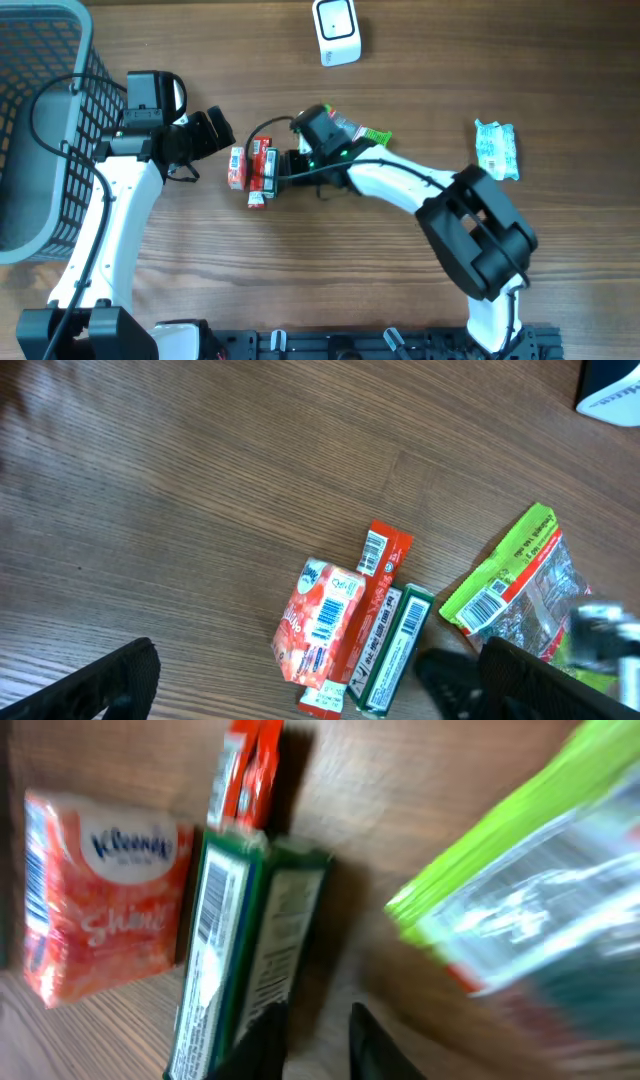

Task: Scan the item barcode
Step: 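Pull the green snack bag rightward out of the row, then lift and turn the green snack bag with the right gripper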

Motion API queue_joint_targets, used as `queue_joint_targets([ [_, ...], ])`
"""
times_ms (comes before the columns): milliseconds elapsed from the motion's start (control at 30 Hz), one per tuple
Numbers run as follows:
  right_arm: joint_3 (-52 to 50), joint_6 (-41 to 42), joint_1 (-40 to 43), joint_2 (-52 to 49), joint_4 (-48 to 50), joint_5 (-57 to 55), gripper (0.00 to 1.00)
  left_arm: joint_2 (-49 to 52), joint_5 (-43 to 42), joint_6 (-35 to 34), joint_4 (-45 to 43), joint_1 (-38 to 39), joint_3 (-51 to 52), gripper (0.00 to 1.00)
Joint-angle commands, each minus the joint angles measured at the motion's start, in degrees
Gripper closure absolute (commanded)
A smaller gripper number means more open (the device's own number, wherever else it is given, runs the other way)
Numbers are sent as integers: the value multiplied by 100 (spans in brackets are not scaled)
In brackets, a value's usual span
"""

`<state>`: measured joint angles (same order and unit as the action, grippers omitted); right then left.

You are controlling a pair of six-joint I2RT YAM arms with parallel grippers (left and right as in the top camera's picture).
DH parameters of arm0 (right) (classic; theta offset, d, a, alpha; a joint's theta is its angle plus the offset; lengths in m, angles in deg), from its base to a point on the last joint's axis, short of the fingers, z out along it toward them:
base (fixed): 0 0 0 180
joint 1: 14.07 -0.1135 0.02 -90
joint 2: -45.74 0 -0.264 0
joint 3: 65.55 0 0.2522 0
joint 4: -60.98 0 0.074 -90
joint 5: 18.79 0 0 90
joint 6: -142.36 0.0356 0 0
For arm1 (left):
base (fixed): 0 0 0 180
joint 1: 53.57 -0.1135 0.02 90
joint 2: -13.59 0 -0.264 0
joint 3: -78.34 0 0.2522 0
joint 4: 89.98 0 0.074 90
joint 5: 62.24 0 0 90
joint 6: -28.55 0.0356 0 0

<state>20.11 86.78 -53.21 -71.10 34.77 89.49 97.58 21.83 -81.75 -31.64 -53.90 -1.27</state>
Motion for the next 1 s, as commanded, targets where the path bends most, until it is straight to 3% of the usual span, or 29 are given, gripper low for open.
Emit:
queue_joint_targets([
  [0, -13, -74, 240, 446, 203, 173, 74, -72, -46, -11, -15, -20, 37, 0],
  [267, -13, 743, 149, 111, 212, -1080, 71, -72, -46, -11, -13, -20, 37, 0],
  [300, -13, 737, 149, 101, 153, -1082, 71, -72, -46, -11, -13, -20, 37, 0],
  [367, -13, 721, 177, 101, -140, -1191, 82, -72, -46, -11, -13, -20, 37, 0],
  [533, -13, 708, 417, 98, -927, -1250, 80, -72, -46, -11, -15, -20, 37, 0],
  [600, -13, 520, 573, 98, -1263, -1248, 81, -72, -46, -11, -13, -20, 37, 0],
  [700, -13, 407, 841, 101, -1882, -1250, 93, -72, -46, -11, -15, -20, 37, 0],
  [767, -13, 227, 1073, 101, -2251, -1248, 95, -72, -46, -11, -13, -20, 37, 0],
  [967, 142, -925, 1731, 208, -3281, -328, 86, -72, -46, -11, -13, -20, 37, 0],
])
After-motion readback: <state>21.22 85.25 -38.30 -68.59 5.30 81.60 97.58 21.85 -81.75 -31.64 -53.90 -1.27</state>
